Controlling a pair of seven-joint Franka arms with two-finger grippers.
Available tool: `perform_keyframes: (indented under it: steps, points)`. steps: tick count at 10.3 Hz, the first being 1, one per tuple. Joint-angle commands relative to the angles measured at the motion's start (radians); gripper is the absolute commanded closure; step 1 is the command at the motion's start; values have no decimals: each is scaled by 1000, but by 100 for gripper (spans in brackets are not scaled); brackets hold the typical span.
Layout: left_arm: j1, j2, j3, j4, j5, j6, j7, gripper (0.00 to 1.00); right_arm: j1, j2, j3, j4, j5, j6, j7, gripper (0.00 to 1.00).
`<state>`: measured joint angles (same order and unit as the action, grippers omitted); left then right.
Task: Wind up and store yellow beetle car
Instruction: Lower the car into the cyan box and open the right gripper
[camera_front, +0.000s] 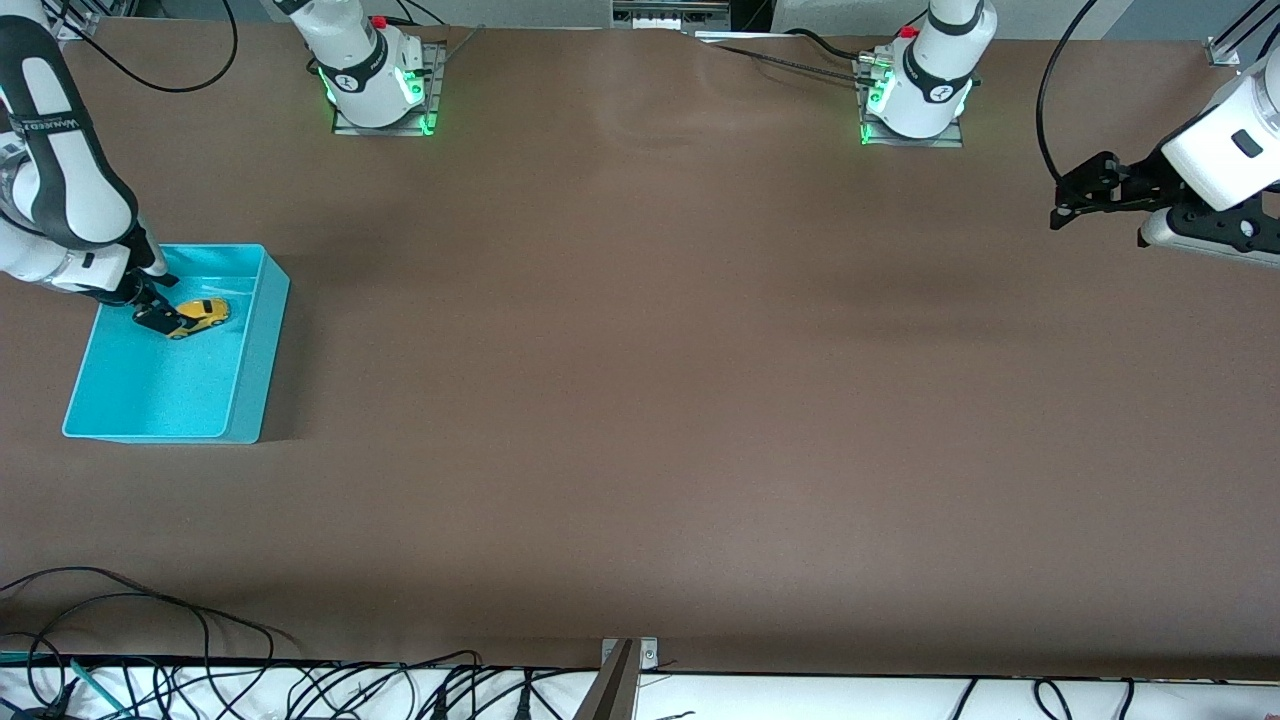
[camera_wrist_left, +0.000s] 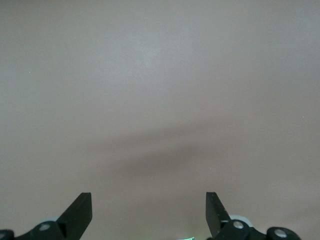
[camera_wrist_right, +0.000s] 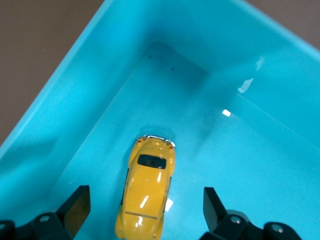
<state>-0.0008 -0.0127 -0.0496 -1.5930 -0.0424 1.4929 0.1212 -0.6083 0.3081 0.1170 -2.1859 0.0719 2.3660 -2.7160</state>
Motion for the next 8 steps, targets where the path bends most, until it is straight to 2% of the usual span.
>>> perform_keyframes:
  steps: [1,5,8]
  points:
    - [4,14,-4,33,9,-22,-9,0,-19,-104,45,6,32,-118,4,0]
    - [5,14,-3,33,9,-22,-11,0,-11,-211,87,11,29,-189,260,0]
    - [5,14,-1,33,9,-22,-11,0,65,-306,96,9,19,-258,536,0]
